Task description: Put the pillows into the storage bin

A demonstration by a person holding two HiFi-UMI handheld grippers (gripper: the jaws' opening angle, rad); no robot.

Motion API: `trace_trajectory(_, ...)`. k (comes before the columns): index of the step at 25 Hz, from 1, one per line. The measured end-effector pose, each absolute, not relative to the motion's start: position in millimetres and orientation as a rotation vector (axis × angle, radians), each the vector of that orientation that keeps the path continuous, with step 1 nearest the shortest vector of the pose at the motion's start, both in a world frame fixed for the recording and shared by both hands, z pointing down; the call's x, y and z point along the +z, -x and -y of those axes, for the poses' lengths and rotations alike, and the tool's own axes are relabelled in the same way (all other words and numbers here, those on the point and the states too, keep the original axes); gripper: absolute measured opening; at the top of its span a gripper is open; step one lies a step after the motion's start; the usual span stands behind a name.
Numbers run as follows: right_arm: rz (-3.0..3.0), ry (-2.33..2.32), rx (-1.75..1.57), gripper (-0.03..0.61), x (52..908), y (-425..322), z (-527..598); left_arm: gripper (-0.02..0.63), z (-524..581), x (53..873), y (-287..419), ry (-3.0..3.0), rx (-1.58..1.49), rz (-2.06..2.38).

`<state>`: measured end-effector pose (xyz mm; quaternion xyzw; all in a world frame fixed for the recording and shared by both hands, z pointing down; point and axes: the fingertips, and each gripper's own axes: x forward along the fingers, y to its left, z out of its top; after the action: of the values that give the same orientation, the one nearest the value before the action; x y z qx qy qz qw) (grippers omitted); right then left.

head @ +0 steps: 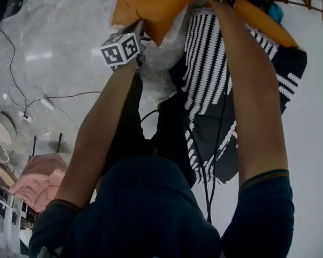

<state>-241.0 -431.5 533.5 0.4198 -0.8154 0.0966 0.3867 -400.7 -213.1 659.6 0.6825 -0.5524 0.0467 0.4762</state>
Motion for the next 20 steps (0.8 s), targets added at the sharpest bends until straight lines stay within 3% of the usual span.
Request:
trace_trajectory(3,2.069,-1.055,0.253,0.036,539.7,245.8,430.6,0.034,208.8,683.0,388.4,-1.675,0.208,1.322)
trace_trajectory(5,2.062,-1.041,0.255,0.062,545.6,250.1,430.7,0.192,203.1,698.8,367.5,-1.702,0.286,1.213)
trace_trajectory(6,2.057,-1.033,0.255,0.077,549.3,252.5,431.0,0.198,201.5,701.9,361.5,-1.717,0.315,1.183)
trace_trajectory(15,2.022,-0.958,0.25,0.077,579.9,275.6,434.0,0.11,252.8,630.3,414.9,-1.891,0.301,1.339)
trace_trajectory(20,2.224,-1.109,0.405,0.077,505.1,264.4,412.9,0.1,294.6,530.6,434.9,-2.074,0.239,1.41)
